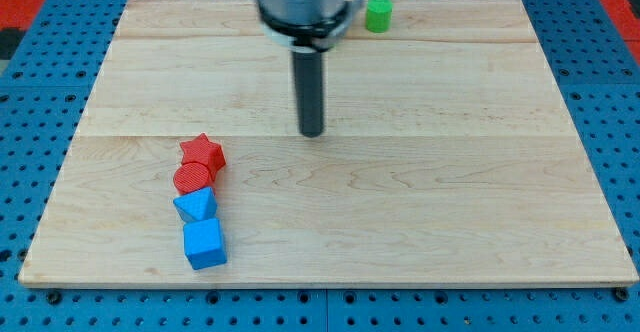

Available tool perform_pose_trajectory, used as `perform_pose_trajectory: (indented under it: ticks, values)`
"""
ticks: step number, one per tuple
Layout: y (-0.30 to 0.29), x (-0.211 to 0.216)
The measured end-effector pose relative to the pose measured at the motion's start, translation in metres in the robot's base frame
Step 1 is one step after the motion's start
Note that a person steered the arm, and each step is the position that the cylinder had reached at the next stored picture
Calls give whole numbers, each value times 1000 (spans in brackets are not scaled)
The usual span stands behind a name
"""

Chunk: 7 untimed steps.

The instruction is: Slide blue cube slightly into triangle

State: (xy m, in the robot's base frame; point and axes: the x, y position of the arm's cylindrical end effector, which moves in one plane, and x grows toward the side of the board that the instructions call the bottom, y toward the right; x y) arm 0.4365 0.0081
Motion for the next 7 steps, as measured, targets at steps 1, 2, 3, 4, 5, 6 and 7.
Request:
perform_pose_trajectory:
  ticks: [1,2,3,4,5,6,7]
  values:
    - [30,70]
    - [17,140]
    - [-12,164]
    - [-12,164]
    - [-12,164]
    - [-45,182]
    - [-73,182]
